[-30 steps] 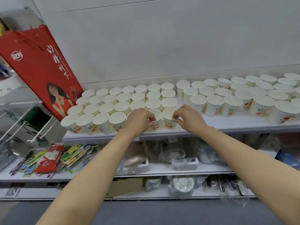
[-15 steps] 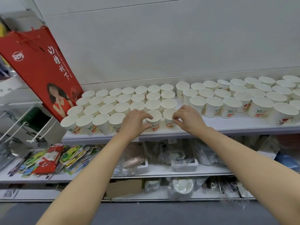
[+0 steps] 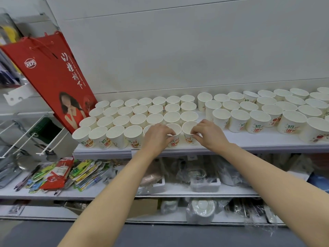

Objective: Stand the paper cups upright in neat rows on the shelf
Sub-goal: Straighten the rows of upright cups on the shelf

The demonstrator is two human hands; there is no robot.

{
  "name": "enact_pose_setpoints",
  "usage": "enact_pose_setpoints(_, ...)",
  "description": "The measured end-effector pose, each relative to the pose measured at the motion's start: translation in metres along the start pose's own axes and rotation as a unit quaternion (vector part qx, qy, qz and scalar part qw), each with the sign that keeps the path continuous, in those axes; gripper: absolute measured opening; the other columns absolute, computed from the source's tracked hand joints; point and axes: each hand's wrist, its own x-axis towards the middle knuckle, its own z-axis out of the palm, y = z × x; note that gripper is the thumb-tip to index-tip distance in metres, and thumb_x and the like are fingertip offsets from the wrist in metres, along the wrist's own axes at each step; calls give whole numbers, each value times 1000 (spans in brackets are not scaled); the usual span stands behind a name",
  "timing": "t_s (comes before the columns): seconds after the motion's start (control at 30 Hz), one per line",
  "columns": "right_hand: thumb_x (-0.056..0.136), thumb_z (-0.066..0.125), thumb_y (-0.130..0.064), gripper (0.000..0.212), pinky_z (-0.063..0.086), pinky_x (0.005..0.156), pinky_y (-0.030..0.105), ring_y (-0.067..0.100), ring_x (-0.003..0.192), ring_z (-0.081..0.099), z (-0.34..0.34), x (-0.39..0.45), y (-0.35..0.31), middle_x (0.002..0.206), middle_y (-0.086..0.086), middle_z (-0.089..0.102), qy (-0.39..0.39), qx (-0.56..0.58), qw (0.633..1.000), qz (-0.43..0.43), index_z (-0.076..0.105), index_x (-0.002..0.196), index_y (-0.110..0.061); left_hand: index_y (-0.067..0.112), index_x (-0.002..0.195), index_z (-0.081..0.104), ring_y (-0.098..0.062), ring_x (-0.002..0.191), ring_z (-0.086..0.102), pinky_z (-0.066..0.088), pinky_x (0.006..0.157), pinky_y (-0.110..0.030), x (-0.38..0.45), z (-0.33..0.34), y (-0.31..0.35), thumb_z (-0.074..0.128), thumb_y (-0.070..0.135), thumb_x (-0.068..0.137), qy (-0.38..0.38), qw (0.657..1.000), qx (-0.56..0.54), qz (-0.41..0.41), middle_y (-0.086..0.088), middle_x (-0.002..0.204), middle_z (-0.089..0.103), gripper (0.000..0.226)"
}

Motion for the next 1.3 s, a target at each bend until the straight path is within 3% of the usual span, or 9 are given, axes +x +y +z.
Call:
enact_pose_setpoints(0.2, 84, 68, -35, 22, 44, 75, 32, 19, 98, 54, 0, -4, 3, 97, -3, 71, 38, 9, 999, 0, 72, 100, -19, 27, 116, 69, -18, 110, 53, 40, 94, -34, -17, -15, -24, 80, 45, 73, 83, 996, -12, -21, 8, 115, 68, 48)
enact_pose_setpoints(0.33, 82, 71, -34, 23, 45, 76, 33, 20, 97, 56, 0, -7, 5, 97, -2, 71, 63, 1, 998, 2, 72, 99, -19, 30, 120, 65, -18, 117, 50, 33, 98, -34, -28, -24, -49, 74, 43, 80, 40, 993, 79, -80, 10, 121, 65, 43)
enact_pose_setpoints(0.5, 80, 74, -31, 21, 46, 76, 35, 22, 93, 58, -3, -12, 9, 93, -1, 71, 93, 6, 996, 10, 72, 95, -17, 32, 107, 70, -16, 109, 51, 34, 97, -34, -23, -20, -48, 68, 41, 85, 19, 990, 82, -111, 11, 108, 70, 23)
enact_pose_setpoints(0.63, 82, 73, -29, 16, 47, 71, 34, 21, 90, 58, -16, -24, 26, 90, -2, 71, 150, 4, 988, 22, 72, 93, -17, 32, 110, 70, -16, 109, 54, 36, 96, -37, -19, -29, -39, 73, 52, 77, 32, 993, 83, -83, 13, 111, 70, 39)
enact_pose_setpoints(0.73, 83, 72, -24, 11, 48, 69, 33, 22, 87, 59, -30, -29, 54, 89, -2, 72, 185, -2, 981, 49, 73, 90, -16, 34, 109, 70, -16, 107, 57, 44, 91, -39, -3, -43, -26, 74, 56, 75, 58, 996, 36, -62, 14, 108, 70, 40)
enact_pose_setpoints(0.83, 81, 73, -18, 7, 47, 65, 35, 24, 84, 57, -43, -30, 90, 85, 0, 71, 192, -14, 978, 76, 72, 88, -15, 35, 105, 72, -12, 101, 59, 47, 83, -35, 37, -45, 3, 72, 46, 83, 83, 996, 6, -37, 17, 104, 71, 25)
enact_pose_setpoints(0.97, 81, 72, -22, 10, 42, 69, 34, 26, 88, 55, -52, -25, 137, 85, -2, 71, 153, -25, 981, 113, 71, 90, -16, 35, 101, 73, -13, 98, 59, 48, 79, -33, 103, -15, 60, 70, 38, 84, 6, 1000, -4, 17, 16, 100, 71, 17)
enact_pose_setpoints(1.13, 76, 78, -25, 15, 48, 69, 36, 27, 82, 56, -50, -24, 181, 82, -1, 71, 132, -29, 990, 44, 73, 85, -14, 31, 100, 73, -13, 98, 59, 49, 81, -34, 141, 30, 125, 73, 40, 81, -67, 994, -9, 85, 13, 100, 71, 21)
enact_pose_setpoints(1.3, 81, 74, -21, 7, 46, 64, 35, 24, 74, 53, -57, -3, 215, 75, -5, 68, 185, 16, 983, 9, 70, 77, -16, 29, 95, 74, -14, 95, 59, 39, 69, -28, 174, 45, 124, 67, 30, 86, -4, 1000, 2, -6, 12, 94, 72, 12)
